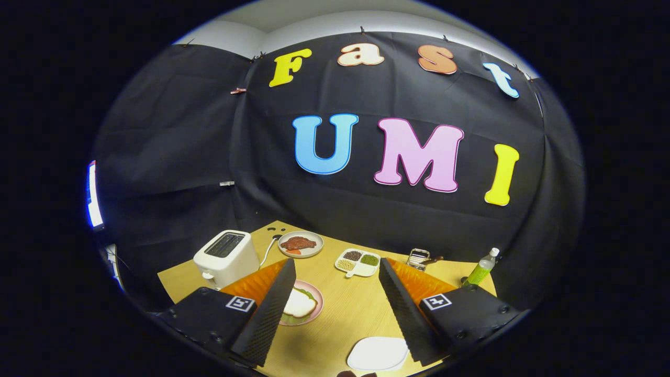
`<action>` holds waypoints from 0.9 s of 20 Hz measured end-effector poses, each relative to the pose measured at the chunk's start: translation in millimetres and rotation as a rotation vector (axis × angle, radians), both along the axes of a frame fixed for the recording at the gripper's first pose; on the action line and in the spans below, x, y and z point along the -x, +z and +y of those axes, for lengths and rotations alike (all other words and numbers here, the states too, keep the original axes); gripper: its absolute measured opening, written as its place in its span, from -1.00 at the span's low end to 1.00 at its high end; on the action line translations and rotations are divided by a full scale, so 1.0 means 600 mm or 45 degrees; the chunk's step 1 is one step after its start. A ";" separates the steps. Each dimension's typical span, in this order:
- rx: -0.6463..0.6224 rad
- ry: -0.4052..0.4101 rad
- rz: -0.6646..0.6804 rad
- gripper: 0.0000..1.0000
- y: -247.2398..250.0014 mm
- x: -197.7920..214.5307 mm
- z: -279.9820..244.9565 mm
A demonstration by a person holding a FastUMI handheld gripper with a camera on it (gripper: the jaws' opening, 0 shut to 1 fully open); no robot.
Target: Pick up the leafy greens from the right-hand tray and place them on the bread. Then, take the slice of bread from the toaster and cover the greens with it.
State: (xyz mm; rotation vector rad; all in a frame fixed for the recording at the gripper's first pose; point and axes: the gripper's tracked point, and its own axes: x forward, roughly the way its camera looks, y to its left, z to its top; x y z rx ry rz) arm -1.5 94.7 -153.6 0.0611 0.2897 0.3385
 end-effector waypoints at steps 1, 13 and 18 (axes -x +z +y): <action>-0.002 -0.001 -0.006 0.99 0.002 0.002 -0.005; -0.031 -0.018 0.030 1.00 -0.002 -0.006 -0.014; -0.026 -0.025 0.043 1.00 -0.006 -0.012 -0.021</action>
